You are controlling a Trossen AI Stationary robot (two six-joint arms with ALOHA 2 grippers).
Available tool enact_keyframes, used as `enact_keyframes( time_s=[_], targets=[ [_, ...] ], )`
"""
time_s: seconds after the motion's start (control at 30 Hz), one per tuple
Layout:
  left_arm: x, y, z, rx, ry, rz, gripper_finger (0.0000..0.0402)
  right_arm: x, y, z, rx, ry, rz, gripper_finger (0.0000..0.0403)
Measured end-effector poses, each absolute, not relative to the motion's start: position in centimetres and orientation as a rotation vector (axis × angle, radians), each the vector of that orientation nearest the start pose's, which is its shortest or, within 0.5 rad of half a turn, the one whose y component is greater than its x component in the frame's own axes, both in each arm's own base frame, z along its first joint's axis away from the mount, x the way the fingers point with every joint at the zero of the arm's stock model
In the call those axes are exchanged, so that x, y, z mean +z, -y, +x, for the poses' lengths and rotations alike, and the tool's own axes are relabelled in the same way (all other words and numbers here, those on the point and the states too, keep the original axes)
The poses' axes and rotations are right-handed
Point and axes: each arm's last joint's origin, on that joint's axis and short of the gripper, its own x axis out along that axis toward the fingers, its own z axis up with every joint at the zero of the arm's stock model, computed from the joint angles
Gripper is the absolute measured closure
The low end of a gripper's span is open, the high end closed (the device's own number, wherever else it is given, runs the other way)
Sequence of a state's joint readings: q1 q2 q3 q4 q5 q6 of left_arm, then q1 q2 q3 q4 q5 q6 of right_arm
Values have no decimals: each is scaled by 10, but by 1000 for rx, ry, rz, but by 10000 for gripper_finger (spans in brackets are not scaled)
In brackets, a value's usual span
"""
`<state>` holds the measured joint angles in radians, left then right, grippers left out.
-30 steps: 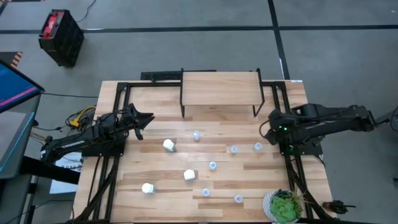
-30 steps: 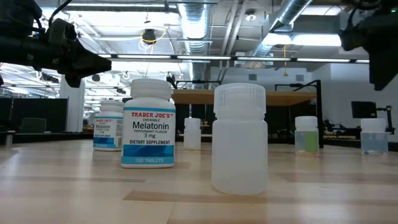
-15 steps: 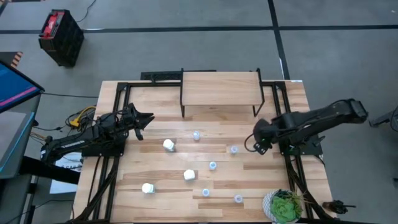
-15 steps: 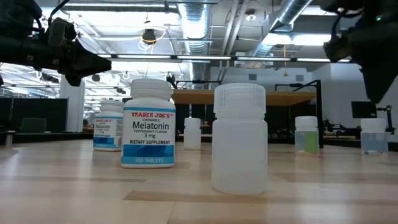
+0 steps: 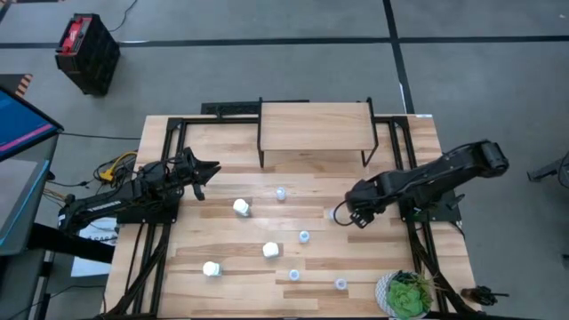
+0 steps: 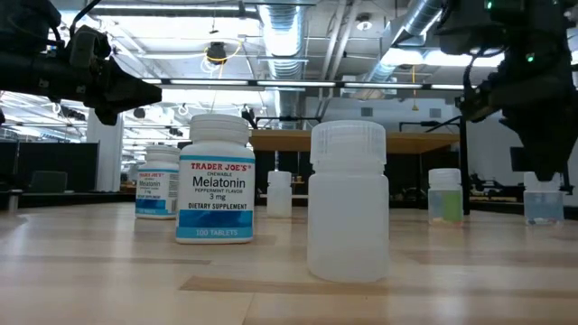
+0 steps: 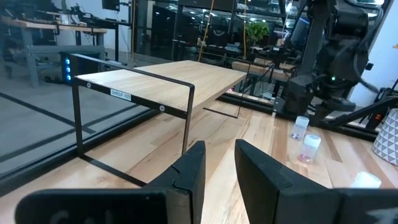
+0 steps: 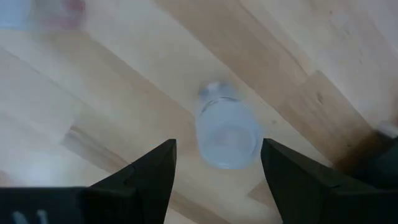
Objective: Pick and place medicine bottles onto shelf by color
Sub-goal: Put the top right transparent pill bottle on the shelf
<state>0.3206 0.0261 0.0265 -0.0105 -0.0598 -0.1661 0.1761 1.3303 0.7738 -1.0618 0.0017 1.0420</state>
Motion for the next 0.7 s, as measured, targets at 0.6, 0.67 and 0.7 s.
enact_keyframes(
  time_s=[0.6, 0.67, 0.7],
  targets=[
    [170, -32, 92, 381, 22, -166, 326, 173, -34, 198, -729, -1512, 626, 143],
    [170, -32, 92, 381, 22, -165, 326, 173, -34, 198, -731, -1511, 628, 144],
    [170, -32, 92, 381, 22, -165, 326, 173, -34, 198, -730, -1512, 628, 146]
  ],
)
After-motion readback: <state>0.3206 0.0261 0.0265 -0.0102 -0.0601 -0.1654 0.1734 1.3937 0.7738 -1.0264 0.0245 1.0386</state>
